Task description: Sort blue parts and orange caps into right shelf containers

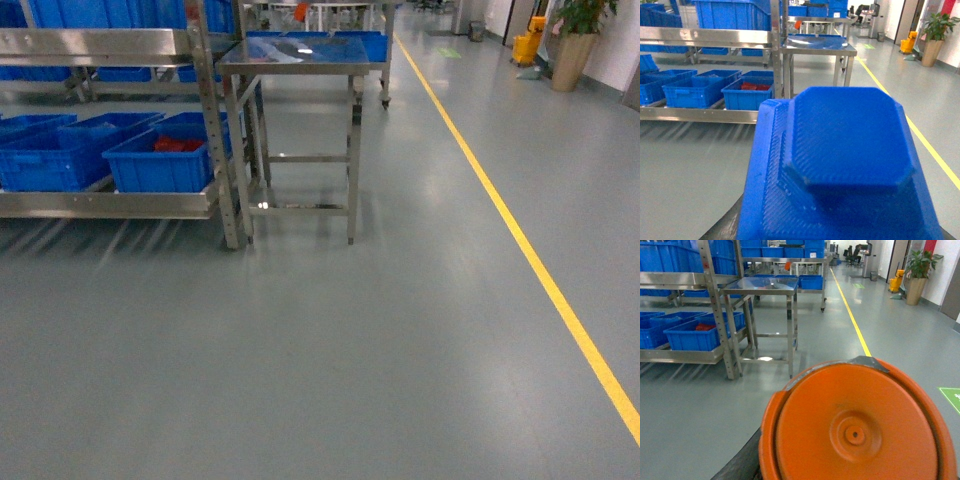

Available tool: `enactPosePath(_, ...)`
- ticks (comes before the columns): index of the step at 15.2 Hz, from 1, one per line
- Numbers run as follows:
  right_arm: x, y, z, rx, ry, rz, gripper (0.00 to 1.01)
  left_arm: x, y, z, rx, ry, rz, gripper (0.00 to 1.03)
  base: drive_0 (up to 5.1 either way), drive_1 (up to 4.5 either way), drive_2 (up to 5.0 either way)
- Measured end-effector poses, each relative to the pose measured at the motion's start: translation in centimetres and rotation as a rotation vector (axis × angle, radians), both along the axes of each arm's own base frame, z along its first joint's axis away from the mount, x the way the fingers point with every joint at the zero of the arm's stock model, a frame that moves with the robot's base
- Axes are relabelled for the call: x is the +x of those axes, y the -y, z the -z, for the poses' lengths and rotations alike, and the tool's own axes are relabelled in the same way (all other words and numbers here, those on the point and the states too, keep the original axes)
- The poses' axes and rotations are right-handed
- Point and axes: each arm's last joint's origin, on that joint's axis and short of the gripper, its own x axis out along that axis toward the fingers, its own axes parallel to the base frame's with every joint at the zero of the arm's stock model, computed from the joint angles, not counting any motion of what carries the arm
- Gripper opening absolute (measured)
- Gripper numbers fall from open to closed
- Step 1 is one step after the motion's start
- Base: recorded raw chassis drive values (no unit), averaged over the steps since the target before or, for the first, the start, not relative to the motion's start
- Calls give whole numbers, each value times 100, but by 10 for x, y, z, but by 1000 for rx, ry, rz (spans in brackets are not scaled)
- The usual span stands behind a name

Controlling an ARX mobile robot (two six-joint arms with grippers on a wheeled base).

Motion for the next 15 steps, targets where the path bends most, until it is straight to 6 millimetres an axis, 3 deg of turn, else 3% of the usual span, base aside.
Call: enactPosePath(15,0,0,0,0,2,0,43,0,0,0,0,2,0,42,-3,420,-425)
